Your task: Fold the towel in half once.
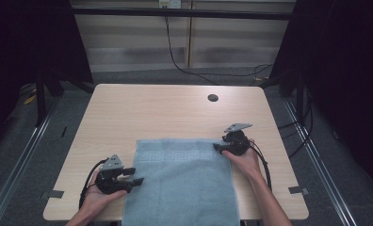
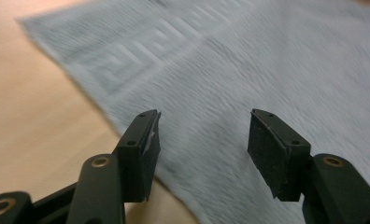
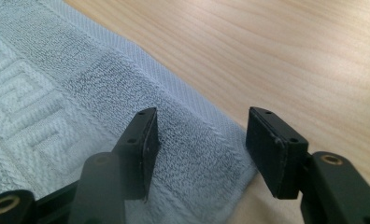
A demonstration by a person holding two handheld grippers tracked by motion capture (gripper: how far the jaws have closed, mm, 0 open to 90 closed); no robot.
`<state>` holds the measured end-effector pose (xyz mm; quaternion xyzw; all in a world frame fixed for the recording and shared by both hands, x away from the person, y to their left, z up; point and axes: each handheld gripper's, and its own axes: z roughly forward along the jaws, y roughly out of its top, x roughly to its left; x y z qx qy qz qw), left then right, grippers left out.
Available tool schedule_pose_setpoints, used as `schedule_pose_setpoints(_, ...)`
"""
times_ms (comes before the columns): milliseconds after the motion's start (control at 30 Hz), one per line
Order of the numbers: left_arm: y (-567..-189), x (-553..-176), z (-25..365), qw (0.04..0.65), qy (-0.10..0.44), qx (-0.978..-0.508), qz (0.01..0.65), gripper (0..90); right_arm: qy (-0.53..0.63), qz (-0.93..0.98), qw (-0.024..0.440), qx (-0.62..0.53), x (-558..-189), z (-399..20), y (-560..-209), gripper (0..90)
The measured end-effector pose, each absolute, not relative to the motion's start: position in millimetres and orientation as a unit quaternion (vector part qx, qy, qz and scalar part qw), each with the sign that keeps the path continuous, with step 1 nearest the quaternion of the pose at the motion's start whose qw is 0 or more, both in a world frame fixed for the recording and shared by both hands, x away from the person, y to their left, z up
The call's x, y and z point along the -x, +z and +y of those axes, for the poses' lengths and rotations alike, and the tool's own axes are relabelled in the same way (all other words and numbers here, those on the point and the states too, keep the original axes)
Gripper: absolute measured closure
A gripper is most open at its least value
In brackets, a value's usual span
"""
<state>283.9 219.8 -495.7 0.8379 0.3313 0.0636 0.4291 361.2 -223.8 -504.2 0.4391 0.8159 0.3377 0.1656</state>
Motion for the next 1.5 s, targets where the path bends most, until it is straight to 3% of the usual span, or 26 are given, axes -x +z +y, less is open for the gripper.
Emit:
schedule_pose_setpoints(100, -485, -302, 220, 0.438, 0.08, -0.829, 0.339, 40.4, 0.349, 0.82, 0.156, -0.426, -357, -222, -504, 68.6)
schedule_pose_setpoints(233, -476, -332, 213, 0.445, 0.087, -0.826, 0.336, 38.3, 0.357, 0.821, 0.143, -0.422, -356, -221, -504, 79.7)
schedule_pose_setpoints(367, -484, -362, 204, 0.423, 0.115, -0.828, 0.349, 38.7, 0.366, 0.817, 0.136, -0.424, -357, -223, -505, 80.8)
schedule_pose_setpoints(433, -489, -372, 203, 0.427, 0.092, -0.819, 0.372, 38.3, 0.365, 0.817, 0.137, -0.424, -357, -223, -505, 80.8)
schedule_pose_setpoints(767, -503, -376, 182, 0.366, 0.132, -0.846, 0.364, 39.0, 0.37, 0.814, 0.142, -0.425, -355, -223, -506, 80.8)
schedule_pose_setpoints(867, -505, -376, 183, 0.375, 0.131, -0.844, 0.361, 38.2, 0.368, 0.812, 0.145, -0.429, -354, -222, -506, 80.8)
schedule_pose_setpoints(967, -506, -373, 185, 0.38, 0.141, -0.847, 0.344, 45.1, 0.369, 0.812, 0.145, -0.428, -354, -222, -506, 80.9)
schedule_pose_setpoints(1000, -506, -371, 185, 0.388, 0.127, -0.848, 0.337, 53.8, 0.371, 0.811, 0.145, -0.428, -354, -223, -507, 81.0)
schedule_pose_setpoints(1200, -507, -368, 191, 0.406, 0.096, -0.851, 0.319, 80.1, 0.375, 0.808, 0.144, -0.43, -349, -220, -507, 83.6)
schedule_pose_setpoints(1500, -504, -371, 198, 0.426, 0.06, -0.836, 0.339, 83.8, 0.413, 0.79, 0.092, -0.442, -350, -226, -503, 85.7)
